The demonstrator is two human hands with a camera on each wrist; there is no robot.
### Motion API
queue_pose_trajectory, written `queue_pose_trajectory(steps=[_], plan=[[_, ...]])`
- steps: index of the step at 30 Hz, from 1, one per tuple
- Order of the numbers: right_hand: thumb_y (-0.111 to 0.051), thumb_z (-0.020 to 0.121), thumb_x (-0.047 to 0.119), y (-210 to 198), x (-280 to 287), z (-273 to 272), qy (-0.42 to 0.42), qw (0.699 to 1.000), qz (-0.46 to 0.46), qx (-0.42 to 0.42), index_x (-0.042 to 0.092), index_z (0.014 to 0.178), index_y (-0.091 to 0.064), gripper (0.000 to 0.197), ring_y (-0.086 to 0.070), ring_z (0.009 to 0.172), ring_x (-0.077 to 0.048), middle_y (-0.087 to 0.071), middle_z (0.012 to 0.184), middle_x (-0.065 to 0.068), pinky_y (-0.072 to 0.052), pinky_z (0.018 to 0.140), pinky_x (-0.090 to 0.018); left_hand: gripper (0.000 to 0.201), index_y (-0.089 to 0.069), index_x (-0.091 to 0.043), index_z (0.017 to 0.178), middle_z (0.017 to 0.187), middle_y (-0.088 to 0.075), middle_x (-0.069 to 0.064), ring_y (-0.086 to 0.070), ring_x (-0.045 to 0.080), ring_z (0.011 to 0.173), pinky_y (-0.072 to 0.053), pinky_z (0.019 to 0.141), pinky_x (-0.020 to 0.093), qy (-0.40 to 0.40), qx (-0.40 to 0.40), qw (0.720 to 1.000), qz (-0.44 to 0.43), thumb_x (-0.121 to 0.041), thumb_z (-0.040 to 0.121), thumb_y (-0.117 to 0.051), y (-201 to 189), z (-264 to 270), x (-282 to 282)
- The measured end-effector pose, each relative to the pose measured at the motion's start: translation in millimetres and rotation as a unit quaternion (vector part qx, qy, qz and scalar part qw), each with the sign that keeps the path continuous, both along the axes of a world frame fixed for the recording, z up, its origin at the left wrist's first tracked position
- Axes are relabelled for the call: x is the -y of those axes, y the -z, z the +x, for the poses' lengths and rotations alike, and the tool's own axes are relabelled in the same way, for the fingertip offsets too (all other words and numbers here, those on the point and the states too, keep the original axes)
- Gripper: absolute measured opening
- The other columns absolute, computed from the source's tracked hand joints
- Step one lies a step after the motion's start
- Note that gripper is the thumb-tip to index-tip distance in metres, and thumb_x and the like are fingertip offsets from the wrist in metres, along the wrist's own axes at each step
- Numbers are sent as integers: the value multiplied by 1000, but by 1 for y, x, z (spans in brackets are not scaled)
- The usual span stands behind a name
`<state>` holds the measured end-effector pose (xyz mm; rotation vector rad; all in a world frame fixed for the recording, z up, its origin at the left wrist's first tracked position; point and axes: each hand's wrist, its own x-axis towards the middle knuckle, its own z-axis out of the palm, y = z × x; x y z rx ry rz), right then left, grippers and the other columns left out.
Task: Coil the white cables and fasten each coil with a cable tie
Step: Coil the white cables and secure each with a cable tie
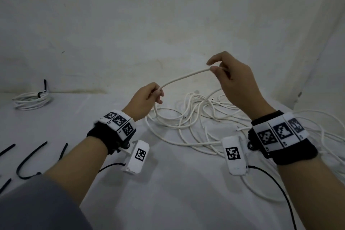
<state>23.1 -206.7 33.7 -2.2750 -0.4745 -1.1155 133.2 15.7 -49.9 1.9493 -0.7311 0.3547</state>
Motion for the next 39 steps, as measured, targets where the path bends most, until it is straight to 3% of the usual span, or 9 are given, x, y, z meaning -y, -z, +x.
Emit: queue_pose_trajectory(steps=[2, 6, 8, 12, 15, 21, 32, 36, 39], plan=[[-53, 94, 12, 0, 1, 4, 9, 999, 24, 26, 9, 92, -62, 10, -42, 53, -1, -41, 57, 11, -30, 52, -11, 28, -52, -21, 78, 72, -59, -1, -64, 28, 76, -50, 75, 46, 9, -21, 1000, -21, -13, 101, -38, 2, -1, 2], [-53, 94, 14, -4, 2, 6, 34, 994, 69, 75, 9, 90, -59, 10, -39, 52, -2, -43, 59, 11, -30, 53, -12, 30, -49, -16, 76, 72, -57, 1, -63, 27, 81, -51, 78, 38, 39, -47, 998, -35, -9, 101, -35, 7, -1, 3], [-49, 95, 13, -5, 1, 8, 62, 996, 24, 53, 9, 90, -57, 10, -42, 53, -5, -42, 59, 9, -33, 54, -14, 29, -48, -15, 76, 73, -54, 2, -64, 22, 76, -51, 84, 46, 41, -70, 995, -59, -9, 101, -34, 7, 0, 3], [-41, 95, 12, 3, -17, 13, 148, 971, -178, -57, 7, 103, -56, 17, -52, 77, -30, -51, 88, -8, -43, 75, -42, 30, -46, -16, 75, 71, -52, 1, -62, 11, 70, -52, 85, 47, 41, -78, 994, -62, -11, 102, -34, -3, -2, 5], [-43, 98, 21, 15, -40, 23, 92, 964, -209, -137, 7, 107, -55, 21, -50, 76, -23, -51, 85, -3, -36, 69, -32, 29, -48, -20, 75, 73, -55, -2, -62, 3, 67, -52, 80, 45, 76, -41, 996, -8, -12, 101, -38, -13, -9, 16], [-49, 94, 13, 3, -43, 31, 54, 994, -17, -93, 9, 81, -67, 22, -44, 51, 1, -42, 56, 14, -32, 52, -10, 23, -47, -22, 83, 84, -59, -3, -62, 12, 84, -47, 78, 22, 109, -38, 993, 16, -8, 100, -40, -6, -5, 17], [-53, 91, 15, -5, -15, 3, 49, 994, 95, -2, 13, 71, -64, 22, -42, 46, -1, -43, 43, 9, -29, 49, -12, 29, -53, -24, 77, 89, -65, 1, -60, 19, 87, -45, 78, 27, 27, -22, 987, 157, -1, 94, -46, 28, 14, 3], [-48, 75, 20, 0, -6, -11, 7, 986, 109, -123, 10, 55, -58, 24, -37, 40, -7, -40, 40, 5, -33, 46, -22, 20, -57, -16, 82, 86, -63, 2, -57, 18, 79, -42, 68, 23, -16, 8, 990, 143, -1, 93, -49, 25, 18, 4], [-50, 87, 20, 3, -9, -15, 12, 961, 25, -277, 11, 62, -63, 29, -42, 42, -11, -46, 48, 2, -41, 45, -23, 14, -60, -13, 82, 74, -61, 1, -57, 15, 65, -45, 61, 19, -84, 29, 995, 36, -6, 93, -53, 25, 24, 5]])
